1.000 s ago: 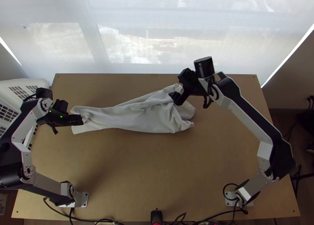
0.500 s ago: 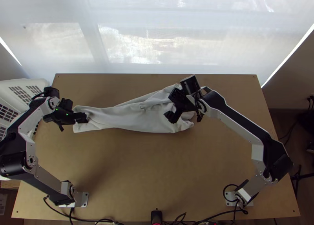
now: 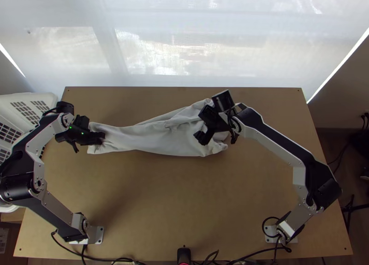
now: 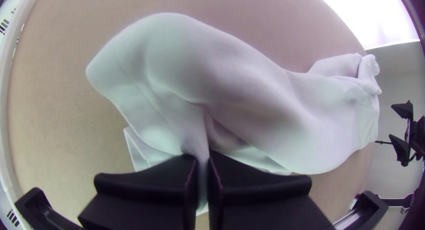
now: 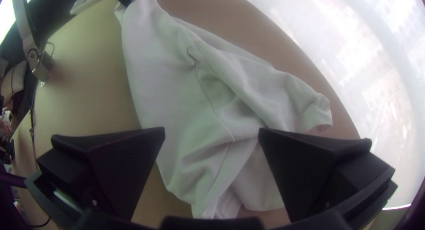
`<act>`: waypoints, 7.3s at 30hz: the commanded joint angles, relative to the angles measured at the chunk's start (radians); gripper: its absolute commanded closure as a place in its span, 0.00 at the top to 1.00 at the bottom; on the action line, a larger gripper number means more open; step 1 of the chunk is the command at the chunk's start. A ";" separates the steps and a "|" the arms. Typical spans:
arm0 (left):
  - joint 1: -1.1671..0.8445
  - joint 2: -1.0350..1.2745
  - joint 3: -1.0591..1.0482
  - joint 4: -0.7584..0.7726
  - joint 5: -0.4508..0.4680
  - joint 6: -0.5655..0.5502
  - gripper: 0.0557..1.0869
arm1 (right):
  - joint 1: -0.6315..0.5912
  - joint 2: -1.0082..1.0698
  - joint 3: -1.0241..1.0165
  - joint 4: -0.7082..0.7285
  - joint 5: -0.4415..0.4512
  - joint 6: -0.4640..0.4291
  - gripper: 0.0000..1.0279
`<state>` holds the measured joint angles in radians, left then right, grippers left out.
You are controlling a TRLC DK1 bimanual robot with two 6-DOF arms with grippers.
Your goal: Fold the t-shirt
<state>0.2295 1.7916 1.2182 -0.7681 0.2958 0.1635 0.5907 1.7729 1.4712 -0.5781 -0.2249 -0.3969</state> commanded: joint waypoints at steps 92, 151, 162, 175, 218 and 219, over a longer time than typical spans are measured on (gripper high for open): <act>-0.610 -0.031 0.854 -0.312 0.167 0.019 0.03 | 0.103 0.358 0.052 0.165 0.021 0.033 0.95; -0.516 0.084 0.986 -0.522 0.273 0.133 0.95 | -0.175 -0.247 0.032 -0.104 0.016 0.047 0.95; -0.384 0.005 0.715 -0.571 0.296 0.252 0.95 | 0.110 -0.049 0.161 -0.111 0.010 0.041 0.96; -0.369 0.032 0.633 -0.527 0.295 0.251 0.95 | 0.231 0.105 0.275 -0.120 -0.039 0.055 0.96; -0.544 0.334 0.805 -0.473 0.286 0.199 0.95 | -0.138 0.232 0.344 -0.037 -0.054 0.109 0.95; -0.549 0.341 0.805 -0.471 0.286 0.199 0.95 | -0.132 0.220 0.333 -0.039 -0.056 0.112 0.95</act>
<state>-0.2970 2.0785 2.0041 -1.2476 0.5819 0.3664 0.4530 2.1059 1.8572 -0.6147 -0.2756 -0.3363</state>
